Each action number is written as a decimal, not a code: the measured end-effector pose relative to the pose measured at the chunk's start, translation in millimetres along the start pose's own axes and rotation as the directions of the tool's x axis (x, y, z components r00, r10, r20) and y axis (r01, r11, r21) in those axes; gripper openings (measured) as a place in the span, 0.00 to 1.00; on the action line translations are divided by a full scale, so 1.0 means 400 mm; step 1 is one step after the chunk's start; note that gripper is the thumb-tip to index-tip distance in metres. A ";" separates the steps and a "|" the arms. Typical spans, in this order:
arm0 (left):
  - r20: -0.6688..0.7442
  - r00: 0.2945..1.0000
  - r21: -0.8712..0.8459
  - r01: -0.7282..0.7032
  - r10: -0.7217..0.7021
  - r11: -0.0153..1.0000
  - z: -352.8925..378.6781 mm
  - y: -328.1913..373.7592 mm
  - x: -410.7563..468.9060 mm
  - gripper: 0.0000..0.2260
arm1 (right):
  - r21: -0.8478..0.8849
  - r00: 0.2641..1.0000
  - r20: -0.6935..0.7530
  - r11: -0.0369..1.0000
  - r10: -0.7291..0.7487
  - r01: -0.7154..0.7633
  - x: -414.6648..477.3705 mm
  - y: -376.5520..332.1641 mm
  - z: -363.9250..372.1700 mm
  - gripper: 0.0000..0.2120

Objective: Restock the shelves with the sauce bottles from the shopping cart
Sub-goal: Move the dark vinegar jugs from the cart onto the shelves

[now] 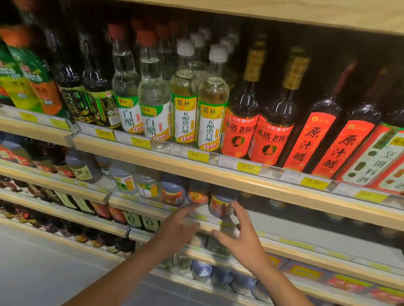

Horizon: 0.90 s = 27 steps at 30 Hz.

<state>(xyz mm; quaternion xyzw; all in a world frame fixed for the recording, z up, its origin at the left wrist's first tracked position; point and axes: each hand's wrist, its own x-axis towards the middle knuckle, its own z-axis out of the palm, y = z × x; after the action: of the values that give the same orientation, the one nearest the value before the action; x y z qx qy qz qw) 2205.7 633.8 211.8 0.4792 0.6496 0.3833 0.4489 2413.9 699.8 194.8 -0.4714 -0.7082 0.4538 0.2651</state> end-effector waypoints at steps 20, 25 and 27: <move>-0.578 0.784 -0.248 0.095 -0.225 0.964 -0.804 -0.411 -0.508 0.11 | 0.084 0.807 0.567 0.986 -0.166 0.143 0.081 -0.479 0.853 0.33; -0.693 0.666 -0.301 0.081 -0.276 0.950 -0.989 -0.503 -0.649 0.11 | 0.083 0.739 0.645 0.979 -0.196 0.187 0.110 -0.600 1.125 0.29; -0.739 0.608 -0.319 0.064 -0.290 0.946 -1.052 -0.538 -0.685 0.11 | 0.108 0.713 0.675 0.981 -0.190 0.160 0.122 -0.658 1.219 0.25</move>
<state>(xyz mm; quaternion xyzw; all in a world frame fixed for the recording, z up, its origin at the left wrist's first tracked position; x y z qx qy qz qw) 1783.6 287.2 199.0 0.1359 0.7675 0.5871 0.2189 1889.6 514.7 208.9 -0.1972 -0.7878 0.5823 0.0381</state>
